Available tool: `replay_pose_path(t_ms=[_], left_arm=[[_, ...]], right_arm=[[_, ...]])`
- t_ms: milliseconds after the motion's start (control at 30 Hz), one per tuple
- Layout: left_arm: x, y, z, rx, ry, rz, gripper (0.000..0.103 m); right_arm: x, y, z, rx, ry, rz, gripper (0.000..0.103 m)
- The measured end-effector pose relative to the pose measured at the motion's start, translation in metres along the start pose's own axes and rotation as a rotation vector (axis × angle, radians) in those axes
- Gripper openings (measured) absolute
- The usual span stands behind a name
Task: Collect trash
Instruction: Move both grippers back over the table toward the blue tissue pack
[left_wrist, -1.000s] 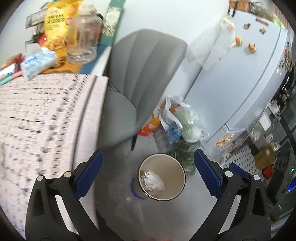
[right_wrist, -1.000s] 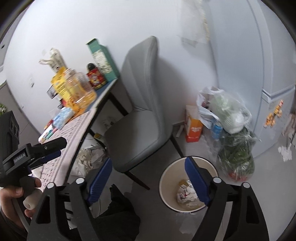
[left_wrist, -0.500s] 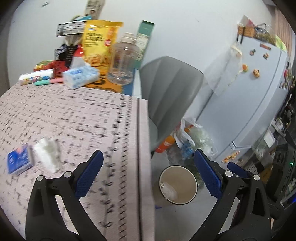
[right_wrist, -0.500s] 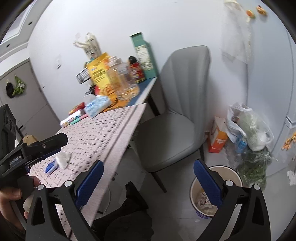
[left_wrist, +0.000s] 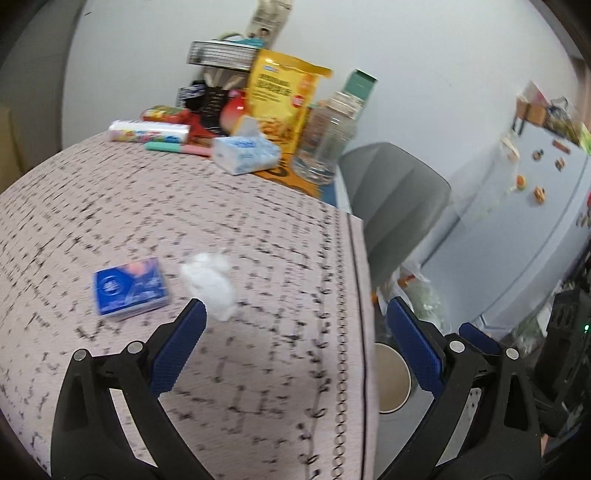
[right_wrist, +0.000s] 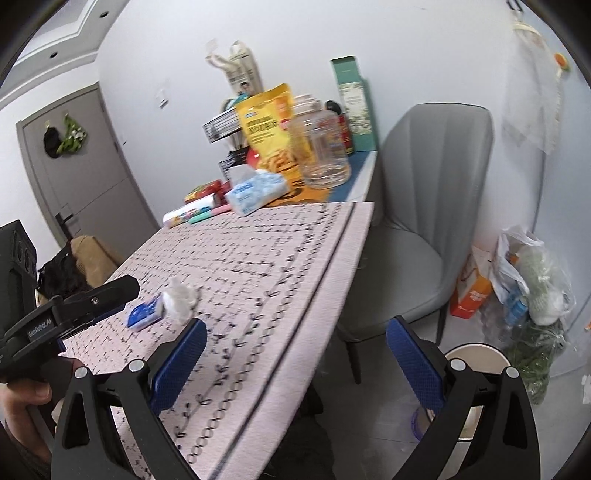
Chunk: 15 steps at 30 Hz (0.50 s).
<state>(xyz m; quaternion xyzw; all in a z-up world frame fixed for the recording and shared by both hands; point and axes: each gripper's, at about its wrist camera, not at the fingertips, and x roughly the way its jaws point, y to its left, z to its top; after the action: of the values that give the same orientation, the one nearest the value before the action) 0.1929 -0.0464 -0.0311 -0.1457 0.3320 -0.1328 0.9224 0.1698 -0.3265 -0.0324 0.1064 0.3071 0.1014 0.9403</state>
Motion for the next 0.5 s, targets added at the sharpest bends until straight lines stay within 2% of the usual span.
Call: replay_pose_path(t_ms=[433,500], left_arm=[[-0.029,0.082,-0.005,-0.107,-0.033,0.11,0.097],[-0.03,0.093,-0.006,-0.125,-0.031,0.126,0.097]], right_arm=[[0.044,0.072,-0.003,-0.099,0.067,0.093,0.096],[0.052,0.083,-0.004,-0.119,0.083,0.104,0.093]])
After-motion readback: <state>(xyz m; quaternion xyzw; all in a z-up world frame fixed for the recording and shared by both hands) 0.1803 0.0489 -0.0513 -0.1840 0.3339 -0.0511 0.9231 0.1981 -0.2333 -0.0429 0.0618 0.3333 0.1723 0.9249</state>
